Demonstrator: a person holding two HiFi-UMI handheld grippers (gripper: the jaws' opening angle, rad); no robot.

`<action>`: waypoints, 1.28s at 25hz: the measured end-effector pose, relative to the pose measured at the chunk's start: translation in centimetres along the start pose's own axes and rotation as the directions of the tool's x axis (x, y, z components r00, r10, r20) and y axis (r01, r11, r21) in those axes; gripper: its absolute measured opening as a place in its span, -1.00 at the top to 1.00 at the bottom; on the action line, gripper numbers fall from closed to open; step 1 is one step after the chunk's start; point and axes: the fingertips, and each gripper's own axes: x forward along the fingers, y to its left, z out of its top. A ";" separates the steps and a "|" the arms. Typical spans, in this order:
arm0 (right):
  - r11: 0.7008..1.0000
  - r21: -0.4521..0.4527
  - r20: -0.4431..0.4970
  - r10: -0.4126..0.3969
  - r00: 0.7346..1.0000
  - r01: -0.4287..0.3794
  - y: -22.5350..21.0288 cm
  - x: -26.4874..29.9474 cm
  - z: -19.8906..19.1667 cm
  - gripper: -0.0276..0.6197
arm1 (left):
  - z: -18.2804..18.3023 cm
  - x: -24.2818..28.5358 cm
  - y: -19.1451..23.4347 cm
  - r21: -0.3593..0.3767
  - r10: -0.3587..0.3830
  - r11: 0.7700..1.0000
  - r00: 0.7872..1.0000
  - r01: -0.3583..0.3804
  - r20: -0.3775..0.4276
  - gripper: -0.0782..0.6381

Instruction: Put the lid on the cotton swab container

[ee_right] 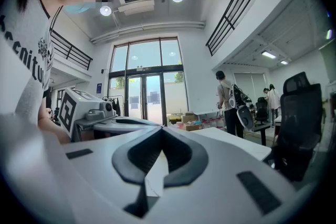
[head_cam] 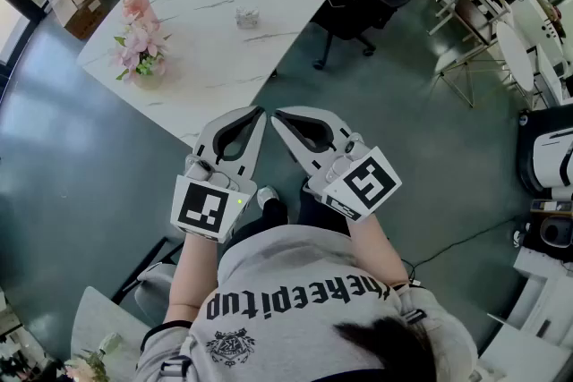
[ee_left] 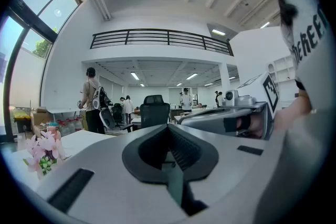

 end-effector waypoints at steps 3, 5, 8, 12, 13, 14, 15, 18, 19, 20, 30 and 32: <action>1.000 -0.001 0.001 0.000 1.000 0.000 0.0 0.0 0.1 0.88 | 0.1 0.1 0.0 0.000 -0.003 1.000 1.000 0.003 0.002 0.74; 1.000 -0.001 0.001 -0.003 1.000 0.003 0.0 0.0 0.1 0.88 | 0.2 0.1 0.0 -0.002 -0.006 1.000 1.000 0.006 0.004 0.74; 1.000 -0.003 0.001 -0.011 1.000 0.011 -0.1 0.1 0.2 0.88 | 0.2 0.2 0.1 -0.001 -0.013 1.000 1.000 0.013 0.006 0.74; 1.000 -0.004 -0.001 -0.020 1.000 0.020 -0.4 0.2 0.3 0.88 | 0.3 0.5 0.2 -0.004 -0.024 1.000 1.000 0.024 0.006 0.74; 1.000 -0.005 -0.003 -0.022 1.000 0.022 -0.5 0.2 0.2 0.88 | 0.3 0.7 0.2 -0.005 -0.026 1.000 1.000 0.026 0.007 0.74; 1.000 -0.006 -0.005 -0.024 1.000 0.024 -0.7 0.2 0.2 0.88 | 0.3 0.8 0.2 -0.006 -0.028 1.000 1.000 0.028 0.009 0.74; 1.000 -0.007 -0.007 -0.027 1.000 0.027 -0.8 0.2 0.2 0.88 | 0.3 1.0 0.3 -0.006 -0.031 1.000 0.999 0.031 0.010 0.74; 0.999 -0.007 -0.015 -0.036 0.999 0.036 -1.1 0.2 0.0 0.88 | 0.1 1.5 0.3 -0.014 -0.038 0.999 0.999 0.038 0.010 0.74; 0.999 -0.006 -0.018 -0.039 0.999 0.039 -1.3 0.2 -0.1 0.88 | 0.0 1.7 0.4 -0.017 -0.040 0.999 0.999 0.040 0.008 0.74; 0.999 -0.004 -0.021 -0.040 0.999 0.040 -1.6 0.2 -0.2 0.88 | -0.1 2.0 0.4 -0.020 -0.042 0.999 0.999 0.042 0.006 0.74; 0.999 0.021 -0.007 -0.026 1.000 0.026 -5.9 1.5 0.0 0.88 | -0.1 5.4 2.4 -0.051 -0.023 0.998 1.000 0.024 0.013 0.74; 1.000 0.016 -0.004 -0.016 1.000 0.016 -6.8 2.0 0.3 0.88 | 0.0 6.2 3.0 -0.041 -0.013 0.999 1.000 0.013 0.009 0.74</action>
